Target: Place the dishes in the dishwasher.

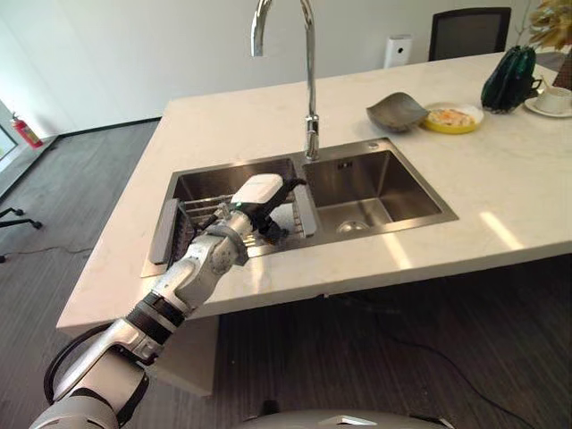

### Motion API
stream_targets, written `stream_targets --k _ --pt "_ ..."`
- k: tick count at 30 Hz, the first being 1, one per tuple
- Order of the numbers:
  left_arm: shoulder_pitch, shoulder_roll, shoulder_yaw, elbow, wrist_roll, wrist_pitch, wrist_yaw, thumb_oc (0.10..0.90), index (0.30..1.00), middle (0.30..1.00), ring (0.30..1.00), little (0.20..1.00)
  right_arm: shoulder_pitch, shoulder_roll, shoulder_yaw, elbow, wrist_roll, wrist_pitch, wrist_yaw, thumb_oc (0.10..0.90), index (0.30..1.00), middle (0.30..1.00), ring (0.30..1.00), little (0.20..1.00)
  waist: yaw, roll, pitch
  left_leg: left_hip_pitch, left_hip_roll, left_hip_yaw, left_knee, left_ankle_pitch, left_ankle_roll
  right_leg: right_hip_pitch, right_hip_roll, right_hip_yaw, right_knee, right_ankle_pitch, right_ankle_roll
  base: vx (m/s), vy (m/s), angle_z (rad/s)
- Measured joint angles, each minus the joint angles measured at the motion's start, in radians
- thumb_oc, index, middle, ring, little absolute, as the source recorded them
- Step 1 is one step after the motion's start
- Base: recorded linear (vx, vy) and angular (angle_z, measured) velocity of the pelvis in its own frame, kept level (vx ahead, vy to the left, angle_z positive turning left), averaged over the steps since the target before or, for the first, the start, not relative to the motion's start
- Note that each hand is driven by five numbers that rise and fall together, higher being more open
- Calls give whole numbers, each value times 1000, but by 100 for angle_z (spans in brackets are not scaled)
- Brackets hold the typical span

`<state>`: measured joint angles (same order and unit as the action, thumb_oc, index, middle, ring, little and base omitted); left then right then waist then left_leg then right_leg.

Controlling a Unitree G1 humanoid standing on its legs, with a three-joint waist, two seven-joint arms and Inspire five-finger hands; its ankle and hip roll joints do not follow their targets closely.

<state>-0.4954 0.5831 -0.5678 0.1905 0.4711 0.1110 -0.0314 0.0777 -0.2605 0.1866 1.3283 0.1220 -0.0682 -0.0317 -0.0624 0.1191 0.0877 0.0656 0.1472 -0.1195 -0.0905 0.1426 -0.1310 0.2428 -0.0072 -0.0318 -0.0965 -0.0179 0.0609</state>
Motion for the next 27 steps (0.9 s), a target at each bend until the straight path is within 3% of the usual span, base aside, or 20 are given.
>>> stream_targets --k 12,17,22,27 --pt "-9 -10 -16 62 -1 35 -21 800 900 900 900 900 24 -13 0 -3 18 8 11 800 900 900 900 900 -3 22 -24 -2 0 3 -2 -11 14 -11 0 3 16 -4 -7 2 1 0" --pt "-63 -67 -16 170 -11 75 -21 800 900 900 900 900 22 -12 1 -8 18 15 11 800 900 900 900 900 -9 22 -28 -1 -1 8 -1 -11 14 -13 -2 7 16 -4 -7 10 5 -2" --pt "-116 -118 -15 337 -127 97 -18 800 900 900 900 900 25 -17 1 1 15 22 11 800 900 900 900 900 -20 31 -45 7 0 23 -1 -13 18 -12 -4 17 17 -4 -7 10 7 -7" --pt "-135 -123 -16 414 -158 117 -19 800 900 900 900 900 24 -23 1 2 15 32 10 800 900 900 900 900 -31 39 -51 9 1 27 -1 -16 19 -15 -4 21 20 -5 -7 3 -4 -2"
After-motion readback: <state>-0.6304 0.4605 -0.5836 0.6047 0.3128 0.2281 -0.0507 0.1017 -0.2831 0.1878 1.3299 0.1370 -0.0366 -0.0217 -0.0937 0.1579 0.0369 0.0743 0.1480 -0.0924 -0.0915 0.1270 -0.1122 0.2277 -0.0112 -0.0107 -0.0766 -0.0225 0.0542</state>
